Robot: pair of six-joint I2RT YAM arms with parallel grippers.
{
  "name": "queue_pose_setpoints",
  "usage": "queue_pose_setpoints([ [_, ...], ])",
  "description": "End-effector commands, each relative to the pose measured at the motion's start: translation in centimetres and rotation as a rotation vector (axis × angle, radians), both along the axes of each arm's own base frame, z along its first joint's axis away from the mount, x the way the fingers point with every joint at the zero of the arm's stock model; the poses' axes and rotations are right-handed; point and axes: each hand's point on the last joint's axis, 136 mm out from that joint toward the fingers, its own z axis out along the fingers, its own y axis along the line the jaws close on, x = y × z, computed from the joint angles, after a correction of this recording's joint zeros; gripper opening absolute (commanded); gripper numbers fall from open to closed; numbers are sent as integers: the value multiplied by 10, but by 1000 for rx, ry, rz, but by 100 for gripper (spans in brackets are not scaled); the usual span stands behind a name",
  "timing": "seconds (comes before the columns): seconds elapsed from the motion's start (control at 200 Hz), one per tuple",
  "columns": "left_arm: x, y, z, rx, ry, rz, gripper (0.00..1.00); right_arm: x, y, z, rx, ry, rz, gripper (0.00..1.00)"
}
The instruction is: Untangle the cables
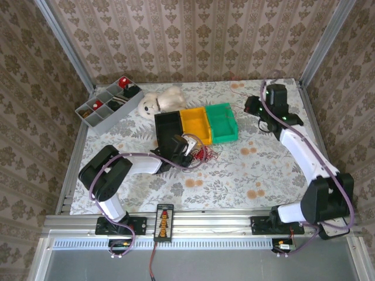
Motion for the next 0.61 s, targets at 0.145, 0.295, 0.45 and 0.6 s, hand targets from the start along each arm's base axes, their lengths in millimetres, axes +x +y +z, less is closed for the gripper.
queue_pose_setpoints([
  [0.145, -1, 14, 3, 2, -5, 47, 0, 29, 43, -56, 5, 157, 145, 0],
  [0.295, -1, 15, 3, 5, -7, 51, 0, 24, 42, -93, -35, 262, 121, 0],
  [0.45, 0, 14, 2, 8, -4, 49, 0, 11, 39, -114, -65, 326, 106, 0],
  [0.6, 1, 12, -1, 12, 2, 42, 0, -1, 39, -120, -78, 343, 121, 0],
])
